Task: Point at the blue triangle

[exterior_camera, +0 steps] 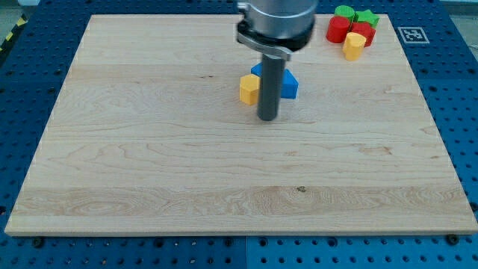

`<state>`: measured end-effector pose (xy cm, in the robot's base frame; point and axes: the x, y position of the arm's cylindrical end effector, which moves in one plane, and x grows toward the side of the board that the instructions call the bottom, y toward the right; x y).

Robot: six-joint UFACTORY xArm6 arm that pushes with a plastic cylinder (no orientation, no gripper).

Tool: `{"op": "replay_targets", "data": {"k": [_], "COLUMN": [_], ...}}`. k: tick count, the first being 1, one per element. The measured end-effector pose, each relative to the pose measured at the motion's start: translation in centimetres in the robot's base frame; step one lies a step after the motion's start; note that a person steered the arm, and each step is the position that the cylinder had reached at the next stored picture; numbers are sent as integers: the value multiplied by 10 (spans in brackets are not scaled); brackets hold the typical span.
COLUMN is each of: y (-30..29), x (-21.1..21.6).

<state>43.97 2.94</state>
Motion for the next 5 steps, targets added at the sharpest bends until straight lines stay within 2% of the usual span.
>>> {"op": "replay_targets", "data": {"k": [1, 3, 5], "y": [-9, 37, -22], "x": [-5, -4, -36]}}
